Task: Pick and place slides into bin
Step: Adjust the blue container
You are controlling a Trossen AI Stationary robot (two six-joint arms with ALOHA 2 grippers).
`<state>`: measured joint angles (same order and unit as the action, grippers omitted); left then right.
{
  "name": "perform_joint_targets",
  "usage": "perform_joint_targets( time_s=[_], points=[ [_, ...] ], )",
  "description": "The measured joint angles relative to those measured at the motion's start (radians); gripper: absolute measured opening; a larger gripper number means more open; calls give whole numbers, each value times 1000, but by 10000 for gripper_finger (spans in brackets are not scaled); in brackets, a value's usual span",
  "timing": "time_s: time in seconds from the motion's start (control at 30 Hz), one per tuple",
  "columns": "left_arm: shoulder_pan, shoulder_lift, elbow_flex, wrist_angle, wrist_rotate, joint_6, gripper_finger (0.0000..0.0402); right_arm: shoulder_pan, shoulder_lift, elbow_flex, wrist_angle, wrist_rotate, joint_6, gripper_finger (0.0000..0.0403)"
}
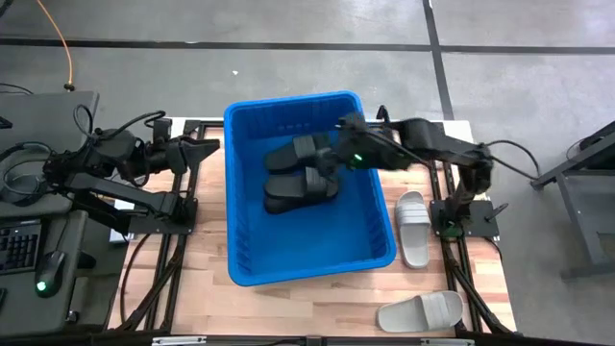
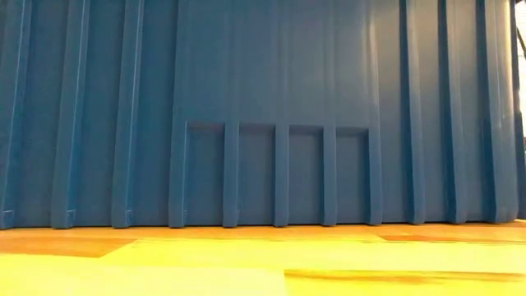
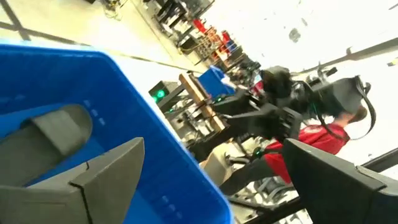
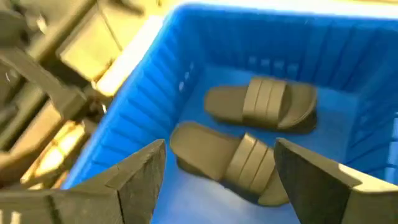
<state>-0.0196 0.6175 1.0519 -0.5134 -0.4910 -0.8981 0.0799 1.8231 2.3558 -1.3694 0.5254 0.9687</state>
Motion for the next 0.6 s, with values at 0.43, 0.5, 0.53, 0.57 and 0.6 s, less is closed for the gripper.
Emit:
perform_joint_targets(
  time_s=[0.43, 0.5, 0.53, 0.57, 0.6],
  points=[
    [0, 149, 0, 131, 1, 38, 372, 322, -77, -1, -178, 296, 371, 286],
    [0, 160, 0, 130, 15, 37, 372, 373, -68, -1, -203, 352, 470, 286],
    [0, 165, 0, 133, 28, 34, 372, 398, -67, -7, -201, 384, 526, 286],
    [0, 169, 0, 140, 44, 31, 372, 420, -67, -18, -197, 420, 575, 286],
    [0, 172, 0, 144, 58, 29, 372, 441, -68, -28, -198, 462, 631, 286]
  ],
)
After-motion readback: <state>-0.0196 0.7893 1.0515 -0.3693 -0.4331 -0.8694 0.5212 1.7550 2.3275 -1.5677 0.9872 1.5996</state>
